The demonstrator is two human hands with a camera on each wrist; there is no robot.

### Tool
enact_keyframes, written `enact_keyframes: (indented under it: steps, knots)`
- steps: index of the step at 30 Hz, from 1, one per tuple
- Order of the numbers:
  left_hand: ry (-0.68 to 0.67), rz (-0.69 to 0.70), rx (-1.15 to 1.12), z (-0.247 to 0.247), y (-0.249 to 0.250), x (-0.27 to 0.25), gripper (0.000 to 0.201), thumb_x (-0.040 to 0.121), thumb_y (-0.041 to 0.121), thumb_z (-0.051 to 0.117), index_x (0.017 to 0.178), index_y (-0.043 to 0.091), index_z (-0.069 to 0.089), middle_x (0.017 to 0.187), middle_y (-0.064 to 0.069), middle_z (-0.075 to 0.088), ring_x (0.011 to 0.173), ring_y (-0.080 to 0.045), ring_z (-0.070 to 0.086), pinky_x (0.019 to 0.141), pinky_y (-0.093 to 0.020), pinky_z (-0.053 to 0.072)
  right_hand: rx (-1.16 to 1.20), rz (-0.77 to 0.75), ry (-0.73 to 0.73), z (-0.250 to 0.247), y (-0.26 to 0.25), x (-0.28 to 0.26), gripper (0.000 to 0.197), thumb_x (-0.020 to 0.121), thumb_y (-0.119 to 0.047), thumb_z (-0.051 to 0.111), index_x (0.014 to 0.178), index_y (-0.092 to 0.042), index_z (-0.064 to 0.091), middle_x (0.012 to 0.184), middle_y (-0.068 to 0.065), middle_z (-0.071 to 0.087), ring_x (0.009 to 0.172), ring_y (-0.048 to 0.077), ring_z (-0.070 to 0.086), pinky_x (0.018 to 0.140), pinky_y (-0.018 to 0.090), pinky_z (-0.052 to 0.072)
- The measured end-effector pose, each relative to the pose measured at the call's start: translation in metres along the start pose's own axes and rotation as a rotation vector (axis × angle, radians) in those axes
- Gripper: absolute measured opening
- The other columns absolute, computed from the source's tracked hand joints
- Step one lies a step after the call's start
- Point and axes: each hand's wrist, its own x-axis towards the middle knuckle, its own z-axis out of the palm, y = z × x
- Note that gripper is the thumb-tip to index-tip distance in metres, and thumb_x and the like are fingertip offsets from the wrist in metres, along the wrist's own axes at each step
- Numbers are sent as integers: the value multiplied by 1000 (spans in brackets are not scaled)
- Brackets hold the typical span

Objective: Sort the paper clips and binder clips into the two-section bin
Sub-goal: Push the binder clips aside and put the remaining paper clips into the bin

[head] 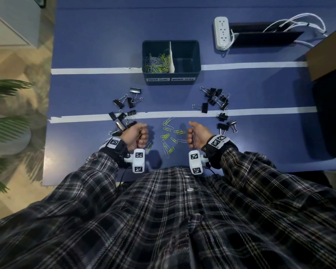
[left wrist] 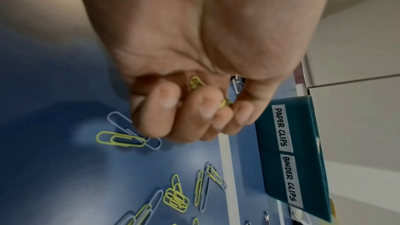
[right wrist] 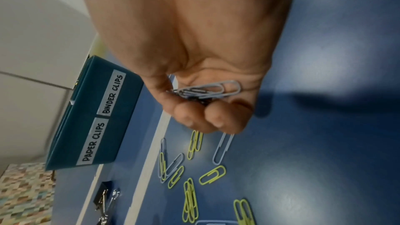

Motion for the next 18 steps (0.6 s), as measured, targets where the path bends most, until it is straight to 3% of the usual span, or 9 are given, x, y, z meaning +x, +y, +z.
enact_keyframes:
  steps: [2,5,8,10,11,13,16,18]
  knots:
    - [16,-4,-15,-3,-2,1,52,97,36,38,48,22,37,48,3,37,35,-9,29,38,-16,17,-81,-48,35,-2,1,3,32,95,-26,38,63,-19,37,47,-3,36,33,11,27,43,18,21]
    - [78,24,73,-4,-4,-2,45,101,37,37,60,19,40,54,0,42,39,-10,36,37,-16,24,-320,-108,89,-7,1,3,26,93,-20,37,68,-19,43,47,-5,30,32,9,24,39,12,19]
    - [167,95,291,-7,-7,-4,32,103,25,36,83,13,59,61,-1,42,42,-6,37,38,-16,26,-847,-259,126,-6,-1,-1,20,93,-24,41,82,-18,57,64,-1,49,56,19,46,52,24,34]
    - [208,127,649,-11,-7,-3,33,102,20,35,96,11,66,63,-16,49,47,-8,42,44,-18,32,-1099,-418,178,-5,1,1,13,90,-30,51,85,-22,60,83,-1,61,79,21,55,68,25,39]
    - [241,143,886,-14,-6,-2,34,102,22,36,97,12,68,75,-22,58,58,-14,51,54,-21,40,-1151,-472,199,-5,3,2,8,86,-32,57,84,-26,60,88,-4,64,85,19,58,72,26,42]
    - [351,184,1294,-18,-5,-3,32,97,34,42,87,16,66,94,-13,68,85,-24,61,77,-26,45,-1251,-552,233,-3,8,3,12,80,-38,68,89,-31,63,97,-6,67,92,19,62,77,27,49]
    - [451,259,1561,-13,-10,-6,45,79,63,58,82,18,61,83,1,66,83,-21,61,74,-29,49,-1410,-622,259,-3,10,4,28,78,-39,72,104,-33,66,105,-3,68,99,23,63,81,32,50]
    - [444,264,1678,-3,-16,-10,47,75,64,63,90,19,61,86,2,65,86,-21,59,73,-29,49,-1462,-658,266,0,9,4,21,79,-35,71,100,-30,67,103,-2,68,98,25,64,81,33,49]
